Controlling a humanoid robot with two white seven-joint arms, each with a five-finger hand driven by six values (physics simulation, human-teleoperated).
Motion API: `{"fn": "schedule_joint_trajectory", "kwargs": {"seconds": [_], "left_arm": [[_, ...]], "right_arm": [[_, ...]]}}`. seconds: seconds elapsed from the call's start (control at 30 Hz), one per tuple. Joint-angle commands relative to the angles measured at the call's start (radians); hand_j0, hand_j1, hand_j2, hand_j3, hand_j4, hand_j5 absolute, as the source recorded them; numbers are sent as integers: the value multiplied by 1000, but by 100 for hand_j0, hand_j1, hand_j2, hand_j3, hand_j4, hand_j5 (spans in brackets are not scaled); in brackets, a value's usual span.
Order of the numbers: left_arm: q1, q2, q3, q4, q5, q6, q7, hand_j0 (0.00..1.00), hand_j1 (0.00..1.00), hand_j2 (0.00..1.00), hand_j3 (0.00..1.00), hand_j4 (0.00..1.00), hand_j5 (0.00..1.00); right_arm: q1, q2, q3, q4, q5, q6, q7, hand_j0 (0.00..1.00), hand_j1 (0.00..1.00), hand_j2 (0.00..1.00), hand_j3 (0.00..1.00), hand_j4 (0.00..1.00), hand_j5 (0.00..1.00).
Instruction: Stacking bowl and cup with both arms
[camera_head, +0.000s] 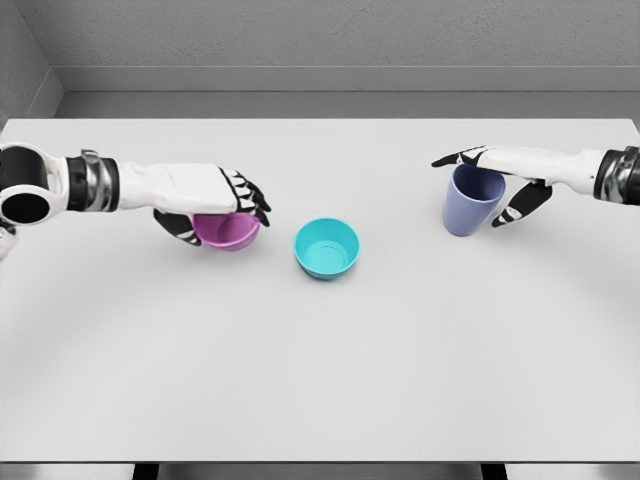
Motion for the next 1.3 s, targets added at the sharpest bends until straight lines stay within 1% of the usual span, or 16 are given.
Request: {"fn": "schedule_joint_trajectory", "kwargs": {"seconds": [0.0,0.2,0.27,0.37,0.47,0.5,0.6,0.67,0.9,0.97,1.27], "left_arm": [[0,-7,0,-5,6,3,0,81,81,81,81,81,81],[-5,-24,-1,-10,4,3,0,81,81,81,81,81,81],[-15,-33,-1,-14,7,3,0,81,81,81,81,81,81],[-21,-47,-1,-23,6,3,0,81,81,81,81,81,81],[-25,-65,-1,-23,6,3,0,81,81,81,81,81,81],[-25,-75,-3,-23,4,3,0,81,81,81,81,81,81],[-26,-88,-3,-23,4,3,0,81,81,81,81,81,81],[-35,-101,-4,-23,4,3,0,81,81,81,81,81,81],[-38,-154,-10,-20,-22,3,0,81,81,81,81,81,81],[-40,-168,-17,-14,-30,3,0,81,81,81,81,81,81],[-51,-210,-43,6,-39,3,0,81,81,81,81,81,81]], "right_arm": [[0,0,0,2,-7,3,0,100,100,100,100,100,100],[-6,2,0,3,-7,3,0,100,100,100,100,100,100],[-8,2,0,3,-6,3,0,100,100,100,100,100,100],[-8,8,6,5,-6,3,0,98,98,98,98,98,98],[-12,17,7,22,-4,1,0,96,96,96,96,96,96],[-12,19,7,22,-4,1,0,94,94,94,94,94,94],[-12,19,7,22,-4,1,0,94,94,94,94,94,94],[-12,19,7,22,-2,0,0,90,90,90,90,90,90],[-18,17,13,22,-2,-2,0,64,64,64,64,64,64],[-20,17,13,22,-2,-2,0,61,61,61,61,61,61],[-26,16,13,19,-1,-2,0,61,61,61,61,61,61]]}}
